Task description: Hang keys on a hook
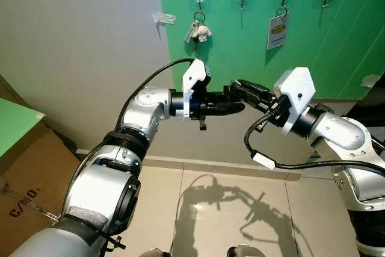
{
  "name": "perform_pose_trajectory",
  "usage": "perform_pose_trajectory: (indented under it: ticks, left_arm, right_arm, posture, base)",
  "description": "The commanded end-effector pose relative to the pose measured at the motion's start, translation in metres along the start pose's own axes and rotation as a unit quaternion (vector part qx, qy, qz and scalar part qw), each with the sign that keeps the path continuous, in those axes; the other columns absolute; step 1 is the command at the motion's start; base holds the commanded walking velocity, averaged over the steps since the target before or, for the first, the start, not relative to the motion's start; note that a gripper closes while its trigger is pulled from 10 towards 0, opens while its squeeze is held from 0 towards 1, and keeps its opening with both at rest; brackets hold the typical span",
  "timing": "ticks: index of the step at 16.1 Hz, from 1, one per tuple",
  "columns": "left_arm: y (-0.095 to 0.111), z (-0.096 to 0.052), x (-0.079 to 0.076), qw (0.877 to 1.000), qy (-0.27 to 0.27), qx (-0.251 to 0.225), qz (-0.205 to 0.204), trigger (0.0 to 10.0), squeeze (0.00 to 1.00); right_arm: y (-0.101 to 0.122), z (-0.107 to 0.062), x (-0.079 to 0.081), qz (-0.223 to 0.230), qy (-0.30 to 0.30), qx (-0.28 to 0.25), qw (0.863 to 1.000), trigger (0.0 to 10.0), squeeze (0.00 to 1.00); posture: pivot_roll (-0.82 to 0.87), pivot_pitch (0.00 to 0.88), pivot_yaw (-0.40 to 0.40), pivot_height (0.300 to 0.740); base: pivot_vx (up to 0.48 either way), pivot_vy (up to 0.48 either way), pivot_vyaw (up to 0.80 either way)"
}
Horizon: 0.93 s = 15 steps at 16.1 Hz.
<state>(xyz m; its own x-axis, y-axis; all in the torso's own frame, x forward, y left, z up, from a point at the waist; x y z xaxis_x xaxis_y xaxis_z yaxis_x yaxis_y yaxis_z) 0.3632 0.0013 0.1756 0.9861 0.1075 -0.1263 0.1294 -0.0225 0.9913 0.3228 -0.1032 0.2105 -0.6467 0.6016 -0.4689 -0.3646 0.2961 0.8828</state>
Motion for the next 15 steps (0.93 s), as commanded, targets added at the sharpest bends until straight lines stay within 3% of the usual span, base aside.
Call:
perform_pose_trajectory:
  ticks: [1,11,12,15]
  left_arm:
    - [0.008,0.002,-0.001,1.000,-0.007,-0.012,0.010,0.0,0.00]
    - [0.012,0.002,-0.003,1.000,-0.016,-0.017,0.014,0.0,0.00]
    - [0.012,0.003,-0.003,1.000,-0.016,-0.018,0.015,0.0,0.00]
    - [0.013,0.002,-0.003,1.000,-0.015,-0.016,0.018,0.0,0.00]
  right_arm:
    - [0.008,0.002,0.000,0.002,0.001,-0.014,1.000,0.0,0.00]
    - [0.004,0.003,-0.003,0.005,-0.018,-0.003,1.000,0.0,0.00]
    - [0.002,0.004,-0.008,-0.003,-0.031,0.005,1.000,10.0,1.00]
    - [0.000,0.003,-0.019,-0.017,-0.058,0.009,0.998,10.0,1.00]
  posture:
    - [-0.33,0.056,0.090,0.740]
    - [-0.33,0.056,0.093,0.740]
    - [-0.33,0.055,0.092,0.740]
    - [-0.33,0.050,0.092,0.740]
  base:
    - [0.000,0.000,0.00]
    - [0.000,0.000,0.00]
    - [0.000,0.000,0.00]
    - [0.000,0.000,0.00]
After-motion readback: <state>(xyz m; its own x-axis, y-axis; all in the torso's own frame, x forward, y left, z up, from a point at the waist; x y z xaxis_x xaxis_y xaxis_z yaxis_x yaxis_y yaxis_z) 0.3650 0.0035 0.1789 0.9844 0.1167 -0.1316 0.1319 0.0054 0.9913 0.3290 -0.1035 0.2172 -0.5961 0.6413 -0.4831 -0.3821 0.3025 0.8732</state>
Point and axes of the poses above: a point about 5 cm out from each wrist's last joint towards the gripper, its own z axis pointing out of the wrist towards the gripper, its own y axis along the axis of the wrist's last joint, x = y × z, the point moved 6 cm from there along z, pointing out of the wrist towards the gripper, and after that the axes turned 9 degrees about -z, right-handed, at the moved point
